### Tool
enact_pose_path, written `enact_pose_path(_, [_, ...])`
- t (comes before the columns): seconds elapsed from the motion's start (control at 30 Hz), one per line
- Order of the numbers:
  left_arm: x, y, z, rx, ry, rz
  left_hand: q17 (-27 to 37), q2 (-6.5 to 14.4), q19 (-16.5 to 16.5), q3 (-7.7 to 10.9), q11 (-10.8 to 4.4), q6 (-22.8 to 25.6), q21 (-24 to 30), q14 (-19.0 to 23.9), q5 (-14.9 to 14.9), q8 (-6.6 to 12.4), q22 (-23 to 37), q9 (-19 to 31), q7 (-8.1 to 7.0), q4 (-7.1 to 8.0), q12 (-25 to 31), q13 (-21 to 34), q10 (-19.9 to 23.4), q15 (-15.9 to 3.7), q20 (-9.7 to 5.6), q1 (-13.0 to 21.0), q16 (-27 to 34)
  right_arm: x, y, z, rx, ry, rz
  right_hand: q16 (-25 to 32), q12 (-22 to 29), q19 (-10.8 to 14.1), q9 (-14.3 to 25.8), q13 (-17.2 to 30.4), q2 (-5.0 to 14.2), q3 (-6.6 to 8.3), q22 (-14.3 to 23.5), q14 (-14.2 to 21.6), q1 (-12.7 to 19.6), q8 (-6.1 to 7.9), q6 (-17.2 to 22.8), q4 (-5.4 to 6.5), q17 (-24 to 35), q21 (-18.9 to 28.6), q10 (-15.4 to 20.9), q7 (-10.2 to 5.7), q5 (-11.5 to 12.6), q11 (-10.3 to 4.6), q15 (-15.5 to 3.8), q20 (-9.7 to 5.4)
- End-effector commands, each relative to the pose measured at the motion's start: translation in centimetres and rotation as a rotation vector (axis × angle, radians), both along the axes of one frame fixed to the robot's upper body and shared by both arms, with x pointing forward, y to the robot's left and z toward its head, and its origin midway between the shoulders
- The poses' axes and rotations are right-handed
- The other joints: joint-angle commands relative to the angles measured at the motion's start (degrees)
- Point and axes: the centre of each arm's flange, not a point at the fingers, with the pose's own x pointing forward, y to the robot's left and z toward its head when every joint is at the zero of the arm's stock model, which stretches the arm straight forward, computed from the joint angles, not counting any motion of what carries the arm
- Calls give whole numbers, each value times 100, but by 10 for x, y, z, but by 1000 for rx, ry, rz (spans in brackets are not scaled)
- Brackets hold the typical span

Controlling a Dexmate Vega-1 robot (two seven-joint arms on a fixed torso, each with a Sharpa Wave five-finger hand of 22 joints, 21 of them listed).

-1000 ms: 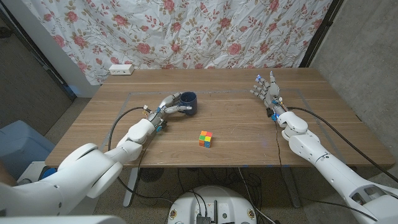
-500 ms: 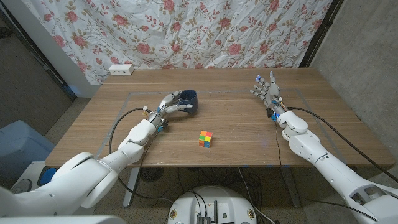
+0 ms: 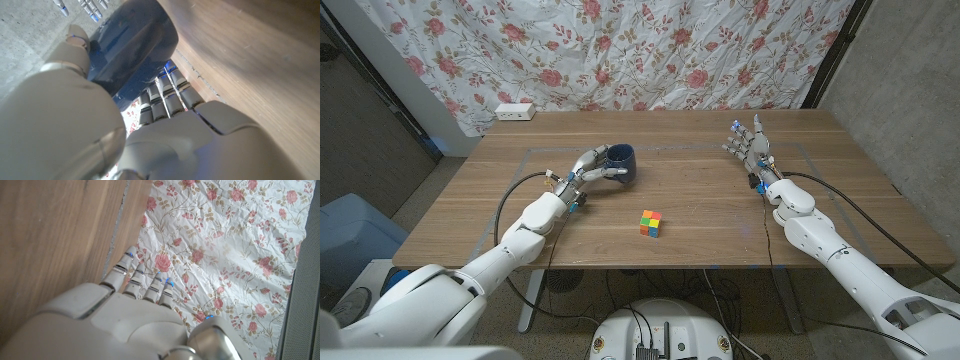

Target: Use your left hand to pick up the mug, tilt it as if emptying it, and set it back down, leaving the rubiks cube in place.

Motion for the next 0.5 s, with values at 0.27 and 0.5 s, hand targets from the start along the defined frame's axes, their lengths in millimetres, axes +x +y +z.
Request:
enact_pose_path(0.27, [-21, 8, 22, 75, -40, 19, 97, 1012, 90, -93, -680, 266, 45, 168, 66, 267, 28, 446, -145, 10, 94, 155, 847, -911, 8, 918, 131, 0, 0, 0, 0, 0, 0, 13, 33, 20, 14, 22, 131, 9, 29, 38, 48, 21, -9, 40, 33, 35, 60, -37, 23, 19, -275, 2])
enact_pose_path(0.5, [-26, 11, 30, 106, -42, 33, 134, 1044, 97, -132, -688, 271, 52, 183, 68, 314, 31, 470, -145, 18, 111, 196, 860, -918, 8, 928, 162, 0, 0, 0, 0, 0, 0, 13, 30, 22, 14, 22, 131, 9, 29, 39, 48, 21, -8, 40, 33, 35, 53, -37, 23, 15, -284, 2])
